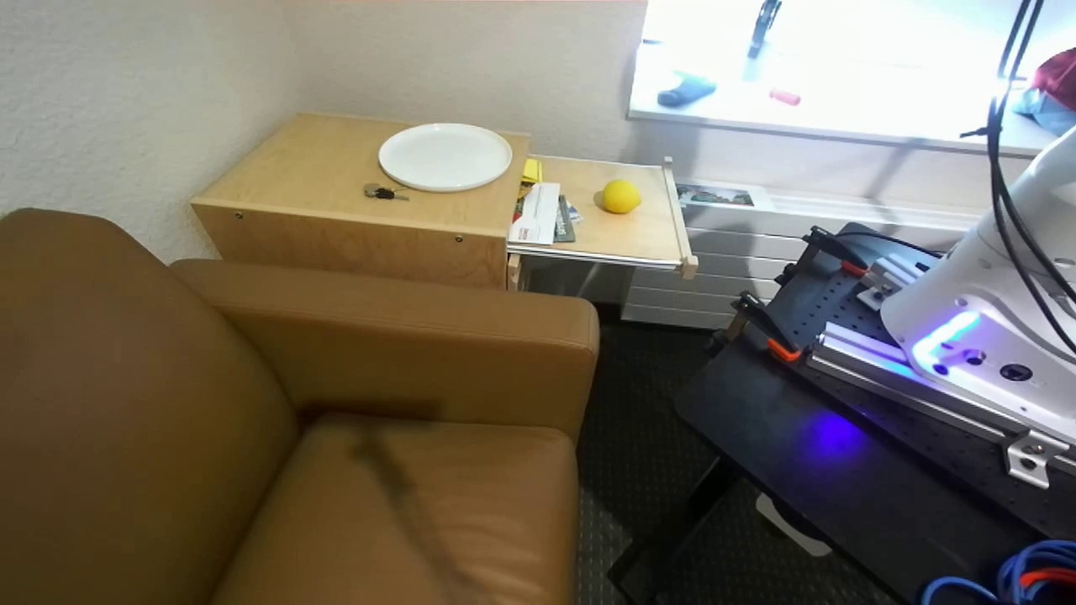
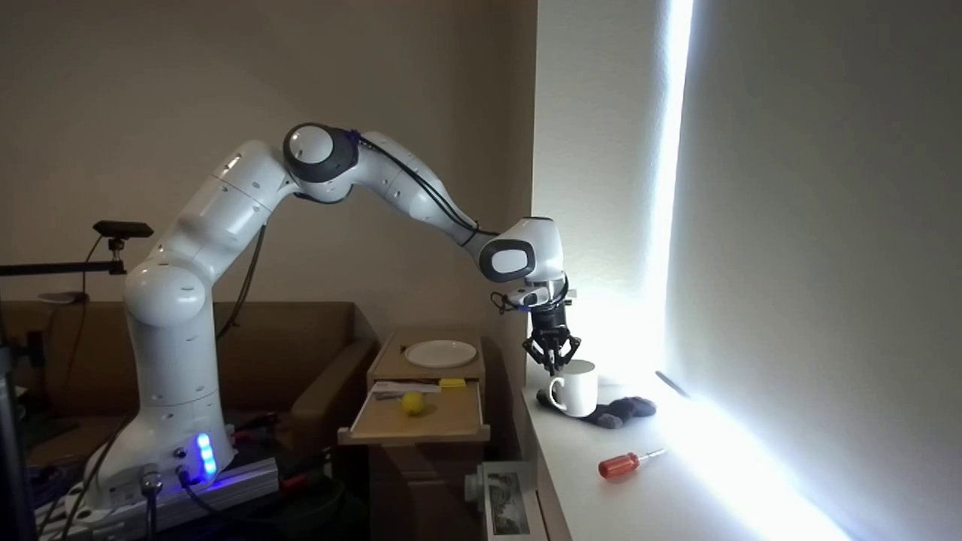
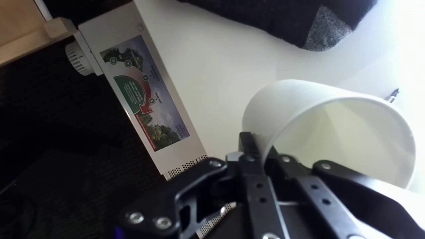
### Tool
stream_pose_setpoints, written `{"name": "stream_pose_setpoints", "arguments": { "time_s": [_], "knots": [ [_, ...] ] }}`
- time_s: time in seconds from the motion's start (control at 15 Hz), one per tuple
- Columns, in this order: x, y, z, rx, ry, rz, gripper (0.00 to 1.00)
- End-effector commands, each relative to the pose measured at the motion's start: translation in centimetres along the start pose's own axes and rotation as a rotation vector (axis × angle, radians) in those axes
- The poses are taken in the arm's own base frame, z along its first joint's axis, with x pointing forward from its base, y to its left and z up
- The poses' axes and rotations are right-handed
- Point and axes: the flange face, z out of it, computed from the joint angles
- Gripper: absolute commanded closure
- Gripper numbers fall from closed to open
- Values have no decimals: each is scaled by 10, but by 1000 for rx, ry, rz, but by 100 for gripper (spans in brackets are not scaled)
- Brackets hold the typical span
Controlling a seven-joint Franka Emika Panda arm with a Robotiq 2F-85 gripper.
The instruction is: Put the mug on the window sill, put the lemon on the plate, and then close the top drawer
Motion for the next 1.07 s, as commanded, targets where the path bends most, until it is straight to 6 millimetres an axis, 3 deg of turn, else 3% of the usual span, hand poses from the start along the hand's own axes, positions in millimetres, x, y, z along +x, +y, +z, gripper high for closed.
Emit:
{"name": "stream_pose_setpoints", "arguments": {
  "time_s": [0.0,0.4,1.0],
  "knots": [
    [4,-4,20,-38,14,50,99],
    [12,-2,74,-62,2,205,99],
    [18,-13,78,-78,-52,344,99]
  ]
}}
